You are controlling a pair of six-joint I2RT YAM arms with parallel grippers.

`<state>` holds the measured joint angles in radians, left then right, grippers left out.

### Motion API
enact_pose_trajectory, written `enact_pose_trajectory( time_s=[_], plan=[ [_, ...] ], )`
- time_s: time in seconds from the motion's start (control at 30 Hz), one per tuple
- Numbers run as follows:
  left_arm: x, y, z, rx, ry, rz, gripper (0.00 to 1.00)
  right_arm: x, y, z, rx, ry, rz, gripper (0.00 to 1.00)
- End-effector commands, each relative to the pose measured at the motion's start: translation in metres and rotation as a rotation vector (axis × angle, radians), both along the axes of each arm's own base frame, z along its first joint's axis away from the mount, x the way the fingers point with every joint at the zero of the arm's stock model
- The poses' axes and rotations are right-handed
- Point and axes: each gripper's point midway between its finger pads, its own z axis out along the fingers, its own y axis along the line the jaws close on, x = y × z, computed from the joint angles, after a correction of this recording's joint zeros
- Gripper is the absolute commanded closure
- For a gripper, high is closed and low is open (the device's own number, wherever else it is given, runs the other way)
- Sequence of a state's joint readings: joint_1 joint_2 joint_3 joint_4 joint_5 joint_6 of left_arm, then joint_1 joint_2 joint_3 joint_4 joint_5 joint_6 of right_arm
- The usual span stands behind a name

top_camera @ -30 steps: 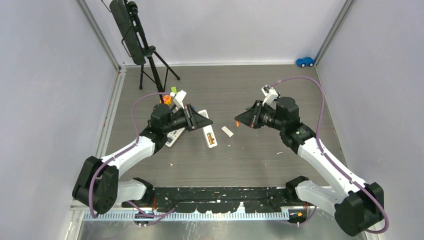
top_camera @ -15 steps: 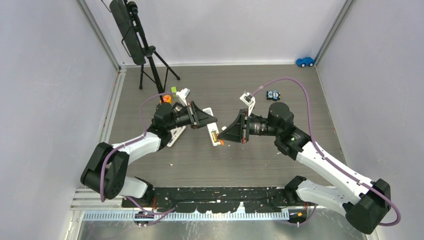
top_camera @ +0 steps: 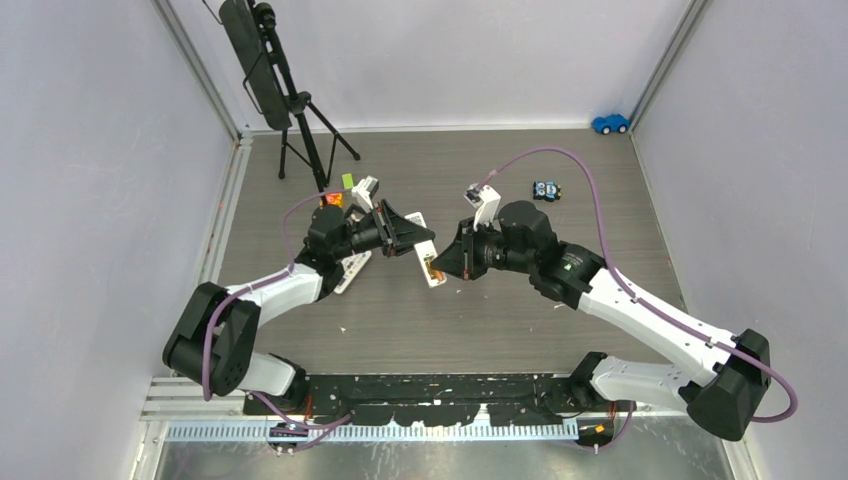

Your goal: Load the batteries into the remote control

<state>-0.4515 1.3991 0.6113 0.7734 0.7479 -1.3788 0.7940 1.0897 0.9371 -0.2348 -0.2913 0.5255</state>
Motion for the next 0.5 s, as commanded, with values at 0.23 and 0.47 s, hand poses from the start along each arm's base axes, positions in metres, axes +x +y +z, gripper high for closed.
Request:
enact_pose_trajectory(
  time_s=[0.23, 0.47],
  plan=[
    [0.004, -0.001, 0.012, -0.035, -0.016, 0.004, 1.00, 0.013, 0.002, 0.011, -0.122, -0.046, -0.097, 0.90],
    [0.003, -0.001, 0.012, -0.035, -0.019, 0.002, 1.00, 0.016, 0.005, 0.004, -0.188, -0.041, -0.110, 0.86]
  ],
)
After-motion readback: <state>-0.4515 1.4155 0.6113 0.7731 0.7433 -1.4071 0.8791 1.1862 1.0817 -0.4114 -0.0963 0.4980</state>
